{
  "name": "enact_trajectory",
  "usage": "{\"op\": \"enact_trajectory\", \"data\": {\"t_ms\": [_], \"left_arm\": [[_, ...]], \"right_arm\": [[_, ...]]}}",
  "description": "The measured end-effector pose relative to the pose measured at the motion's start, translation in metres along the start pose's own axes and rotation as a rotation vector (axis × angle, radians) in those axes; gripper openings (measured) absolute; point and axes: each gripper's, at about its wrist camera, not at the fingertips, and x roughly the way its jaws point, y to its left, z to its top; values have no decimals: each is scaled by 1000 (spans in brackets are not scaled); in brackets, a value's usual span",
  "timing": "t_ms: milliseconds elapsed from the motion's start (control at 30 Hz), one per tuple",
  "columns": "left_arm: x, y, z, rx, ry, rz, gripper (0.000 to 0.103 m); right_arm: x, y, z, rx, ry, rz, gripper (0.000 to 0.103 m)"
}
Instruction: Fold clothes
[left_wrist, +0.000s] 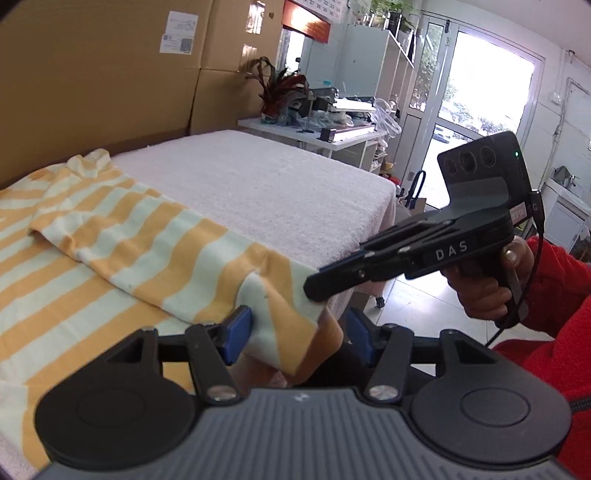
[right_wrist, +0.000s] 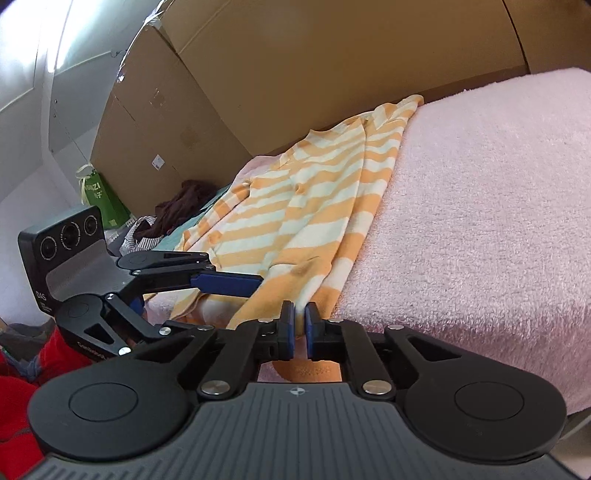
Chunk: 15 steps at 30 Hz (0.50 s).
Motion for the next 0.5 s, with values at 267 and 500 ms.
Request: {"op": "enact_trajectory", "data": {"t_ms": [267, 500], "left_arm": [[-18, 9, 12, 27, -3, 1, 62], [15, 37, 39, -18, -63, -20, 66]], "right_arm": [[1, -2, -2, -24, 76, -60, 9], [-3, -14, 50, 21, -62, -59, 21]]}}
